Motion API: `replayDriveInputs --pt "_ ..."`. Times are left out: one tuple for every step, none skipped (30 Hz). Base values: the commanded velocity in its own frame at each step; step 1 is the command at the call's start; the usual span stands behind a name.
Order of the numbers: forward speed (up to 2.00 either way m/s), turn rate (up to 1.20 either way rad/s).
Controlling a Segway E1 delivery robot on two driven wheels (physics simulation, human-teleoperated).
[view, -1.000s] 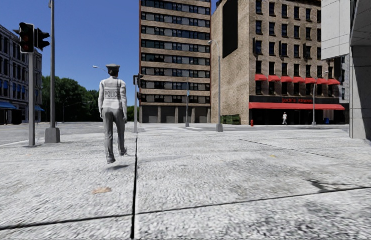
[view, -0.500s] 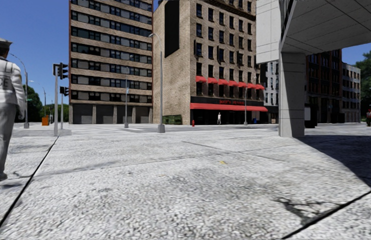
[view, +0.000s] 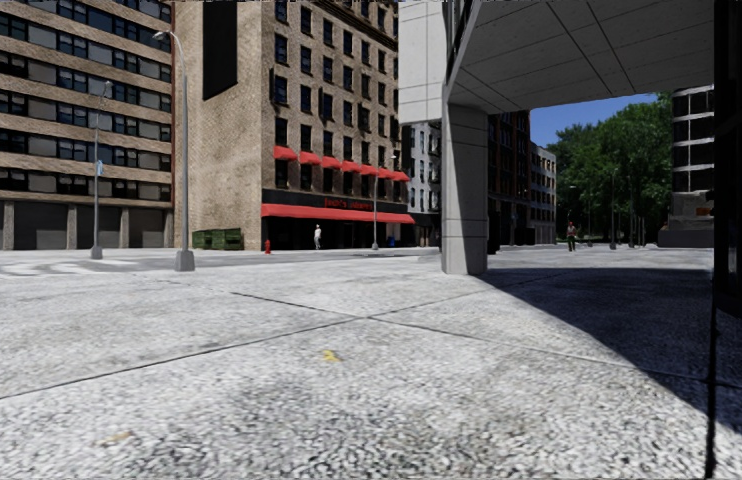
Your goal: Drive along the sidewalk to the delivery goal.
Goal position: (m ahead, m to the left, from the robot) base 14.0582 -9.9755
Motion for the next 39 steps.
replayDriveInputs --pt "2.00 -0.69" --pt "2.00 -0.68" --pt "2.00 -0.67" --pt "2.00 -0.66" --pt "2.00 -0.66" --pt "2.00 -0.66" --pt "2.00 -0.66" --pt "2.00 -0.66" --pt "2.00 -0.66" --pt "2.00 -0.66" --pt "2.00 -0.66" --pt "2.00 -0.66" --pt "2.00 -0.66" --pt "2.00 -0.66" --pt "2.00 -0.66" --pt "2.00 -0.66" --pt "2.00 -0.65" --pt "2.00 -0.65" --pt "2.00 -0.65" --pt "2.00 -0.65" --pt "2.00 -0.65" --pt "2.00 -0.65" --pt "2.00 -0.65" --pt "2.00 -0.65" --pt "2.00 -0.65" --pt "2.00 -0.65" --pt "2.00 -0.65" --pt "2.00 -0.65" --pt "2.00 -0.61" --pt "2.00 -0.61" --pt "2.00 -0.18" --pt "2.00 0.00" --pt "2.00 0.00" --pt "2.00 0.00" --pt "2.00 0.00" --pt "2.00 0.00" --pt "2.00 0.00" --pt "2.00 0.00" --pt "2.00 0.00"
